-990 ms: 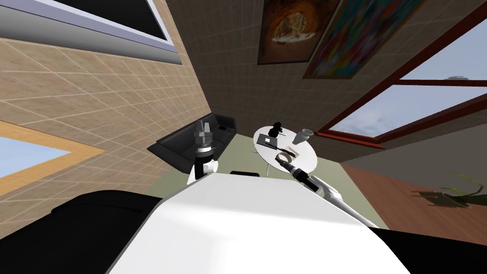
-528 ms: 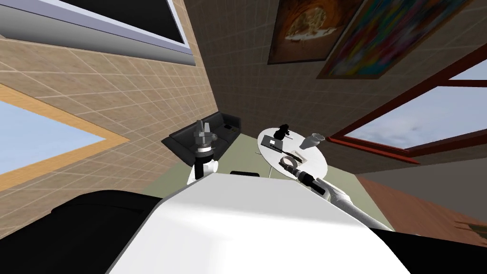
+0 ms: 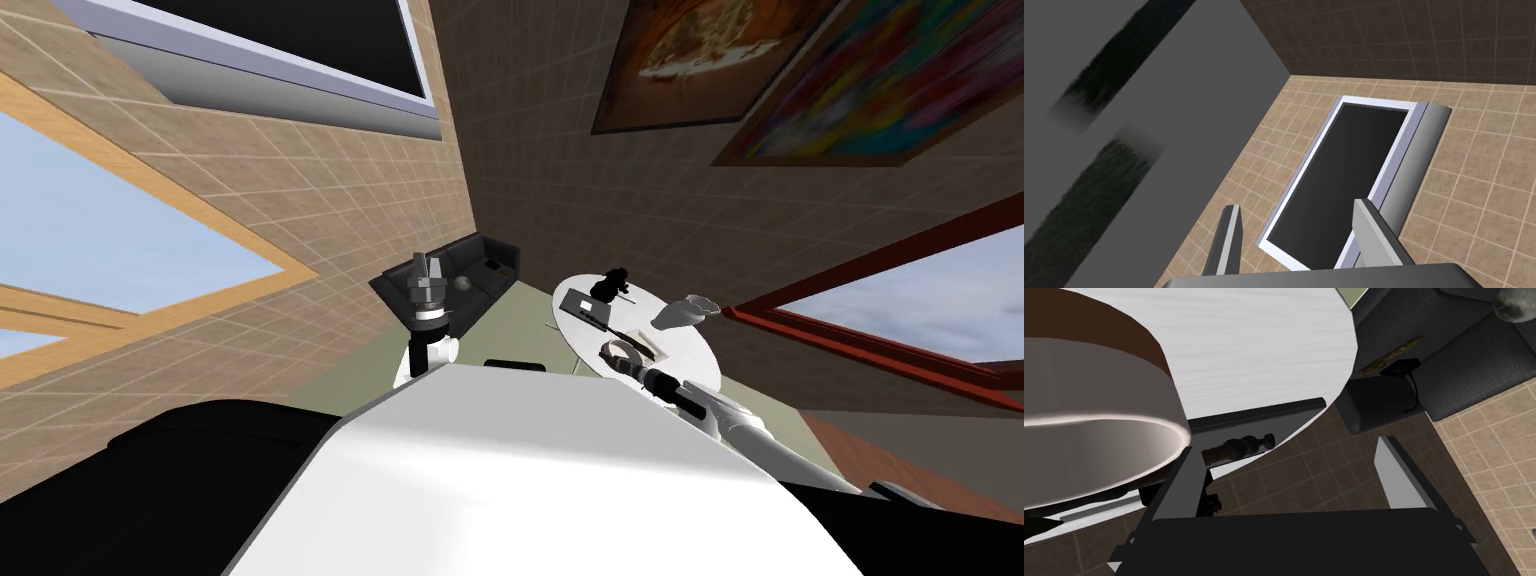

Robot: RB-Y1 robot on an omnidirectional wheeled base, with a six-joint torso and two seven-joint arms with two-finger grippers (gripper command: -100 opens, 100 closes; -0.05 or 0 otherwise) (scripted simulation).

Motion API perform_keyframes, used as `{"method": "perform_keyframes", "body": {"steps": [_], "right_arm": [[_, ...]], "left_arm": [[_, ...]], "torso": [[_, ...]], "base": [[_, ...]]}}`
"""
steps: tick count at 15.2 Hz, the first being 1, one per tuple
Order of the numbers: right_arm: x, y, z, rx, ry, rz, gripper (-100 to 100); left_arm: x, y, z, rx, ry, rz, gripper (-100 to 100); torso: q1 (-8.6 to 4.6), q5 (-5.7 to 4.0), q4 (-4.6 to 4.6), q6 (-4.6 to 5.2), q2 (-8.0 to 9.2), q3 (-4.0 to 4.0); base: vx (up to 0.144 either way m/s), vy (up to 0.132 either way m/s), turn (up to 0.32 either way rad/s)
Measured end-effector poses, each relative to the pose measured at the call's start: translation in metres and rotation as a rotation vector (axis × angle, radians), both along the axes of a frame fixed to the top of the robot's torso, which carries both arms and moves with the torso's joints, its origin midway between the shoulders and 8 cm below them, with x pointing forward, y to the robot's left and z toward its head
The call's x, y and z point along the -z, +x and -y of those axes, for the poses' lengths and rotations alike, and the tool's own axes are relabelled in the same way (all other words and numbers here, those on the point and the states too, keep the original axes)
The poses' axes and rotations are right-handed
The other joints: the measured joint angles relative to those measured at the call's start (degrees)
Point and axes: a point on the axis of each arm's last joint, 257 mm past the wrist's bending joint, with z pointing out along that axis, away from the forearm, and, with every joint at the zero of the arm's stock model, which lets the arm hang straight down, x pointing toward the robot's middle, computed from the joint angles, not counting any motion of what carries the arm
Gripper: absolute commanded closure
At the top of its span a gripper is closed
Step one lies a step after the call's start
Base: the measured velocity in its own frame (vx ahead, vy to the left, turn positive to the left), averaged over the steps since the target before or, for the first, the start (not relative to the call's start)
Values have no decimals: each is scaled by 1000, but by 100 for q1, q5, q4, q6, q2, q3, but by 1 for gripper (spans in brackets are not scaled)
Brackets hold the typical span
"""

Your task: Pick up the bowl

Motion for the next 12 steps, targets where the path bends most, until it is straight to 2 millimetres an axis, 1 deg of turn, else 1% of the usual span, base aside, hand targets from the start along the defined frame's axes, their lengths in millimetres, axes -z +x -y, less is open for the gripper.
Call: {"method": "perform_keyframes", "body": {"steps": [1,3,5,6,8,9,12], "right_arm": [[2,-9,7,1,-16,-19,-100],[9,-20,21,4,-45,-47,-100],[15,-33,43,7,-87,-92,-100],[20,-45,56,7,-114,-127,-100],[28,-73,81,12,-166,-197,-100],[31,-89,89,12,-187,-231,-100],[36,-120,112,17,-232,-302,-100]], "left_arm": [[0,0,0,0,0,0,0],[0,0,0,0,0,0,0],[0,0,0,0,0,0,0],[0,0,0,0,0,0,0],[0,0,0,0,0,0,0],[0,0,0,0,0,0,0],[0,0,0,0,0,0,0]], "torso": [[1,0,0,2,0,0],[0,0,0,1,-1,0],[1,0,0,-3,-4,-2],[3,1,-1,-6,-7,-4],[6,1,-2,0,-9,-5],[7,2,-2,2,-9,-5],[7,2,-2,4,-7,-4]], "base": [[2,0,99],[2,7,228],[7,13,431],[15,22,533],[21,18,327],[20,14,180],[17,18,210]]}}
